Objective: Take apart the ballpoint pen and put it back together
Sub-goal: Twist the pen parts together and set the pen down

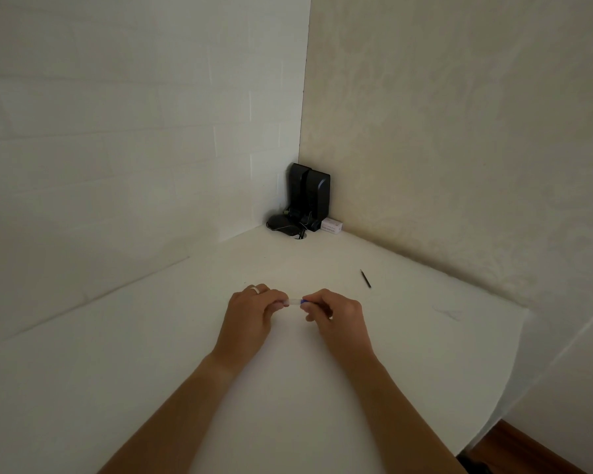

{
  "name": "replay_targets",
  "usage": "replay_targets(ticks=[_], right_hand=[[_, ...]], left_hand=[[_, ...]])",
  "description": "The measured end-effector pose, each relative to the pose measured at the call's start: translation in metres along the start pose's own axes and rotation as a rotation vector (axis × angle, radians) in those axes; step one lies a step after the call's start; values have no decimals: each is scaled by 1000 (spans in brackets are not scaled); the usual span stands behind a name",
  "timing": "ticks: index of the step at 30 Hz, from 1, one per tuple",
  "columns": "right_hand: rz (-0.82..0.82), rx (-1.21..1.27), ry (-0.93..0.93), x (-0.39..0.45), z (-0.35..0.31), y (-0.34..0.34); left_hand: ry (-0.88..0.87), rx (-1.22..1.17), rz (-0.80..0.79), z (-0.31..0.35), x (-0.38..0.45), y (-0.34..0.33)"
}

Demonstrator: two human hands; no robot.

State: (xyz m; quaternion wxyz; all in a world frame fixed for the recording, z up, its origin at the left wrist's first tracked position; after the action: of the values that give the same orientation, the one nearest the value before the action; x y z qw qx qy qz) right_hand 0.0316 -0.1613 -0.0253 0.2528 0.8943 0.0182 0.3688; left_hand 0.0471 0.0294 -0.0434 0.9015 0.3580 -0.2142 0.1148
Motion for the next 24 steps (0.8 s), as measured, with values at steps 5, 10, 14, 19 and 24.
replay_targets(ticks=[5,10,14,19,24], right_hand=[[-50,-120,-5,1,1,-2],[-89,-222,-97,3,7,-5],[-54,-148,-121,3,4,-7],[-72,-188,-21,2,7,-6],[-112,-290,-50,3,14,-11]], left_hand=[[-11,25,22,5,-2,4],[-18,57,-8,14,-8,3],[70,40,15,16,-8,0],[94,-38,-11,16,-7,2],[100,-4,13,23,-6,2]])
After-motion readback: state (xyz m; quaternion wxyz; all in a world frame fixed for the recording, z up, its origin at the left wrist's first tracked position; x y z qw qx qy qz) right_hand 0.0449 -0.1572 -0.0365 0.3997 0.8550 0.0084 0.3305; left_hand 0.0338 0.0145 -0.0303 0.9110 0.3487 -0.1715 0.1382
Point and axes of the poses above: each hand's wrist, its own x-axis towards the middle knuckle, its own y-axis out of the back of the hand, z = x × y, the point moved 1 cm from there along x, towards the middle knuckle, and after that the axes turned 14 degrees about y, right-handed, at the moved point
